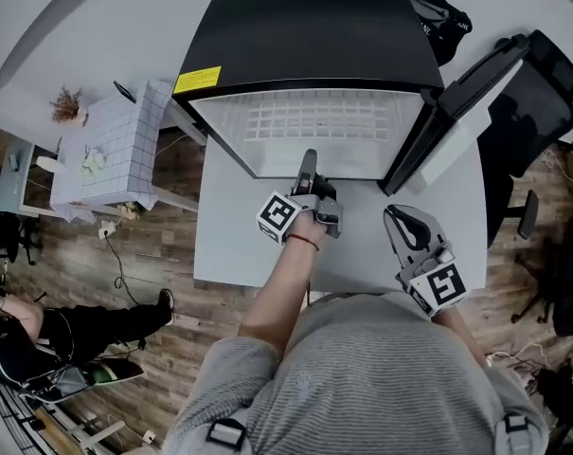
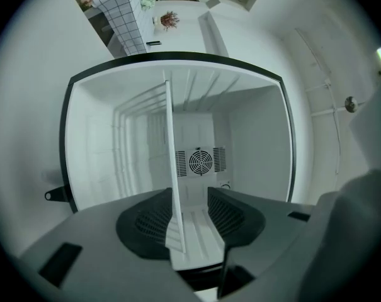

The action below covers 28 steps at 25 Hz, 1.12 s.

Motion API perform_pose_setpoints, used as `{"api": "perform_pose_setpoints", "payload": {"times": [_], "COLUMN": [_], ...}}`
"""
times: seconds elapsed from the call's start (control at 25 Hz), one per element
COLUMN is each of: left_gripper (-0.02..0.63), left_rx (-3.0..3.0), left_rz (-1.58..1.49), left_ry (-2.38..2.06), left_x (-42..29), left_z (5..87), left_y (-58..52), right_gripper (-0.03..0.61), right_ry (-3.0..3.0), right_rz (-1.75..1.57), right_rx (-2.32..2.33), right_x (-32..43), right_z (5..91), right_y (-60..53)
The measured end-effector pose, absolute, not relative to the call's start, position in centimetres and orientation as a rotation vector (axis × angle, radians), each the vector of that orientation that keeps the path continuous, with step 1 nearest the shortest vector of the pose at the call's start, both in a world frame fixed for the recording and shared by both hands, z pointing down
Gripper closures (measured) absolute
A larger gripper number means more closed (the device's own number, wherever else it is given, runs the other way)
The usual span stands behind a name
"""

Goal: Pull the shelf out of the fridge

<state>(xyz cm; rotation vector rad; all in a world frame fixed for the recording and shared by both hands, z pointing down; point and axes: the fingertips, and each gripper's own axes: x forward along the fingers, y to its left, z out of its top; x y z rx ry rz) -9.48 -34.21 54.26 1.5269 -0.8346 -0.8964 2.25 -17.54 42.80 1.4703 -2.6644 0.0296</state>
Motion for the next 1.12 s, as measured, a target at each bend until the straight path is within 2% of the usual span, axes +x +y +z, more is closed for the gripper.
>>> {"api": "perform_pose_setpoints", "payload": {"times": [1.12], "left_gripper": [0.439], "left_rx": [1.402], "left_rz": [-0.922], "left_ry": [-0.901], "left_x": [-7.7], "left_z": [57.6], "left_y": [-46.2], "right_gripper": [0.563], "right_ry": [-2.543], "right_rz": [0.150], "right_rx": [1.481], "right_x": [5.4], "right_z": [44.1], "right_y": [-20.0]}}
